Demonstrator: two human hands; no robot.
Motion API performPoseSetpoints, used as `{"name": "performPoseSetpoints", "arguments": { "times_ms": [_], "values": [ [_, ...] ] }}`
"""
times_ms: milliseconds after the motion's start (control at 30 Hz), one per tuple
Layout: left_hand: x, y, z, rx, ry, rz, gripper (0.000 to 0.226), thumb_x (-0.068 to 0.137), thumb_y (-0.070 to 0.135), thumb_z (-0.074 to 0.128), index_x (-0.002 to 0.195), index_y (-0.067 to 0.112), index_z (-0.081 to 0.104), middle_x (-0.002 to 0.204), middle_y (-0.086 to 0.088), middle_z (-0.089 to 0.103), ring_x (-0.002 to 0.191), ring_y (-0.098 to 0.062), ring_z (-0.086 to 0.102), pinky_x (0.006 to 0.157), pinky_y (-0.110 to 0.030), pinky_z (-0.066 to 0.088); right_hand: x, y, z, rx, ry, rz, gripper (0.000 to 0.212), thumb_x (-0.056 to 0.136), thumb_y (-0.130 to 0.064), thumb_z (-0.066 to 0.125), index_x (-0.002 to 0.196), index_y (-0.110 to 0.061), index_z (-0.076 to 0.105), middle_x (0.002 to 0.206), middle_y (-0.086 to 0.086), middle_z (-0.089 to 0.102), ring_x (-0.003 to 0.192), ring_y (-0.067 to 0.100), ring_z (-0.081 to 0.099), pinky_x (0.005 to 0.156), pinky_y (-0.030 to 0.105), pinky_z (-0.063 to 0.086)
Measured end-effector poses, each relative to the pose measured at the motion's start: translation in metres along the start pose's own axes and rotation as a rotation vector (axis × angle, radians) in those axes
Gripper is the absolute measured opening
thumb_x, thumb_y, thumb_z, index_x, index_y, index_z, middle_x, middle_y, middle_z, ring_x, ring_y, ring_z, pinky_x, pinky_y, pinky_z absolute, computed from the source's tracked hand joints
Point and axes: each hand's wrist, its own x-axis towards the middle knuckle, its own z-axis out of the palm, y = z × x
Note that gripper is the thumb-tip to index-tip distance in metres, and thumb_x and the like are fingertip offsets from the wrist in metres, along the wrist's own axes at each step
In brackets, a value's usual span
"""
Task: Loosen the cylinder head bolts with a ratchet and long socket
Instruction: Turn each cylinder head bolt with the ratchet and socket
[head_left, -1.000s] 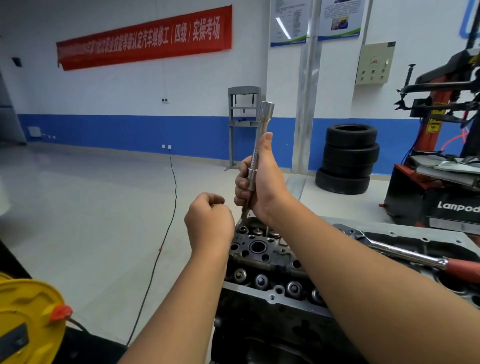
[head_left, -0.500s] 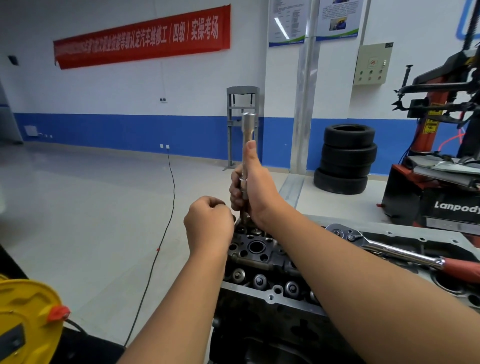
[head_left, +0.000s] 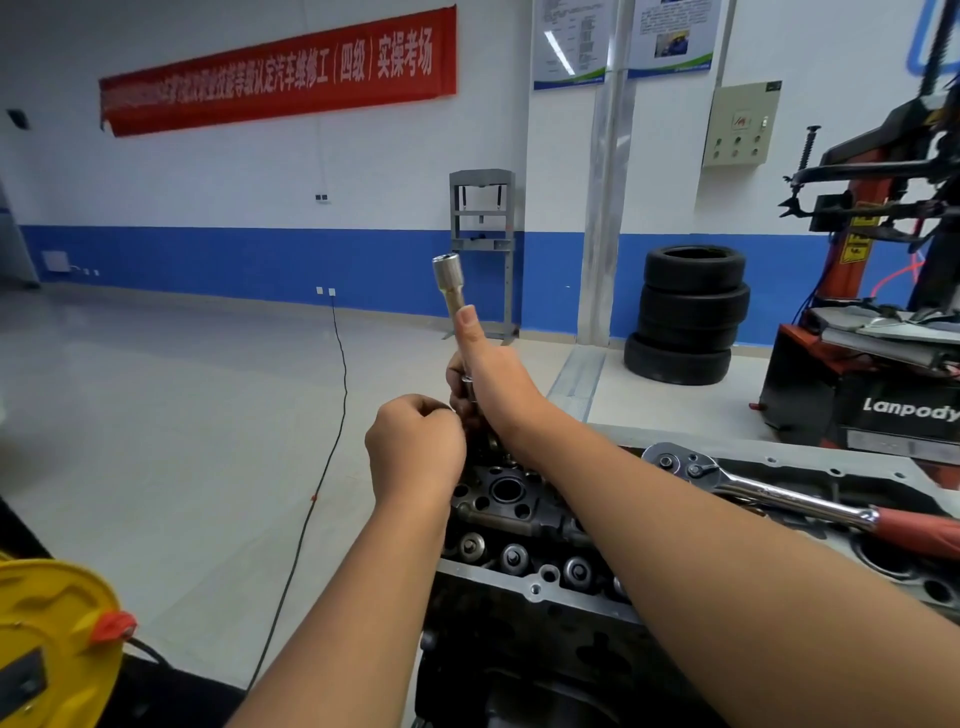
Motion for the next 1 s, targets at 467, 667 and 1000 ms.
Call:
{"name": "performPoseSetpoints", "arguments": {
  "times_ms": [467, 667, 1000],
  "values": [
    [0.012, -0.01, 0.009, 0.202, -0.134, -0.009, 0.027, 0.081, 0.001, 0.074, 0.089, 0.026, 0.074, 0.086, 0.004, 0.074, 0.081, -0.017, 0.07, 0.065, -0.029, 0.056, 0.008, -0.004, -0.013, 0.571, 0.264, 0.172, 0.078, 0.073, -0.097, 0.038, 0.061, -0.02, 0.045, 0.055, 0.001, 0.041, 0.044, 0.015, 0.033, 0.049, 0.027, 0.033],
    [0.013, -0.009, 0.007, 0.024, -0.224, -0.122, 0.034, 0.076, -0.014, 0.064, 0.085, 0.016, 0.075, 0.083, -0.012, 0.078, 0.076, -0.028, 0.073, 0.069, -0.037, 0.06, 0.008, -0.001, -0.01, 0.536, 0.224, 0.201, 0.077, 0.077, -0.096, 0.036, 0.063, -0.02, 0.045, 0.054, 0.001, 0.042, 0.043, 0.016, 0.033, 0.051, 0.029, 0.034],
    [0.015, -0.015, -0.001, -0.209, -0.214, -0.292, 0.03, 0.077, -0.023, 0.072, 0.089, 0.005, 0.069, 0.086, -0.025, 0.075, 0.088, -0.044, 0.076, 0.087, -0.06, 0.063, 0.007, -0.005, -0.008, 0.525, 0.179, 0.188, 0.076, 0.081, -0.093, 0.037, 0.063, -0.019, 0.043, 0.052, 0.001, 0.039, 0.042, 0.016, 0.03, 0.048, 0.027, 0.03]
  ]
}}
